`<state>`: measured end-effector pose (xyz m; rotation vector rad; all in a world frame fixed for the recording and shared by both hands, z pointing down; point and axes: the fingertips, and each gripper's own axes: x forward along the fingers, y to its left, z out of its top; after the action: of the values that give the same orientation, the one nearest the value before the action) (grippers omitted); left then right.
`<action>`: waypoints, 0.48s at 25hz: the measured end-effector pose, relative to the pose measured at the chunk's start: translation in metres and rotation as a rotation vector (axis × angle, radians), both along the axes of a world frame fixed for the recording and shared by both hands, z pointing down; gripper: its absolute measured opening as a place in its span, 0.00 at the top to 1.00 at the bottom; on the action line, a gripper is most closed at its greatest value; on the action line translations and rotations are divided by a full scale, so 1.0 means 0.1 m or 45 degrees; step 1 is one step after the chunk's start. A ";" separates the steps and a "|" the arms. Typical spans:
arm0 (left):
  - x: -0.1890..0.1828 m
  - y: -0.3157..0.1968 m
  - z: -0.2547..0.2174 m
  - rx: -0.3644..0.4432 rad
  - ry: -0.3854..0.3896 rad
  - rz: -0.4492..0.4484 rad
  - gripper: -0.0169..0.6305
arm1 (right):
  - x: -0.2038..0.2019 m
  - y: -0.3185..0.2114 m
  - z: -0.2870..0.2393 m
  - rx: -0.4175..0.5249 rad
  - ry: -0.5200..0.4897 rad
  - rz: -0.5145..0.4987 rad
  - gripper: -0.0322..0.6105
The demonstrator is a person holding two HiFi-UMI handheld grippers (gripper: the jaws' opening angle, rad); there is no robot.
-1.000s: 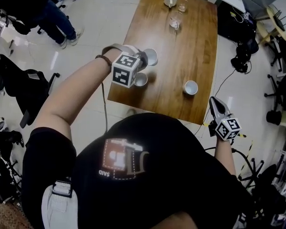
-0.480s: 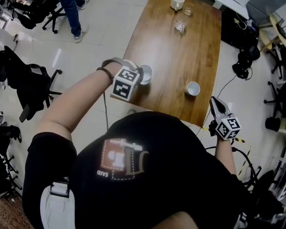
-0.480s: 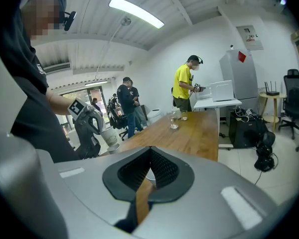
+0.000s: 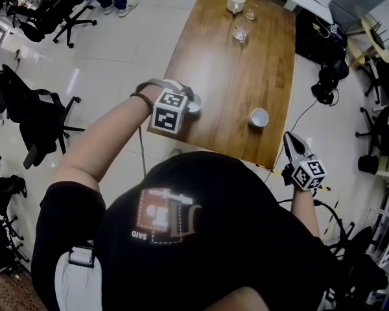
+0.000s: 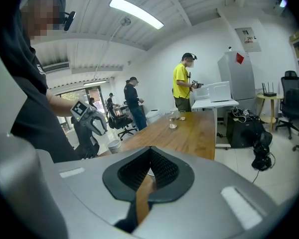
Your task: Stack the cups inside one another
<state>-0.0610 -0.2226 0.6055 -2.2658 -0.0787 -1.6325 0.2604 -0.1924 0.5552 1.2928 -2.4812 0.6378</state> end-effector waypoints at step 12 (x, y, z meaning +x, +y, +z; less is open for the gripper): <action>-0.39 0.27 -0.32 -0.010 0.917 -0.922 0.95 | -0.03 -0.05 0.04 -0.016 -0.086 0.030 0.93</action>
<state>-0.1004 -0.1960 0.5731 -2.9232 1.0011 -0.9255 0.2575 -0.1970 0.5592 1.3184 -2.5147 0.7129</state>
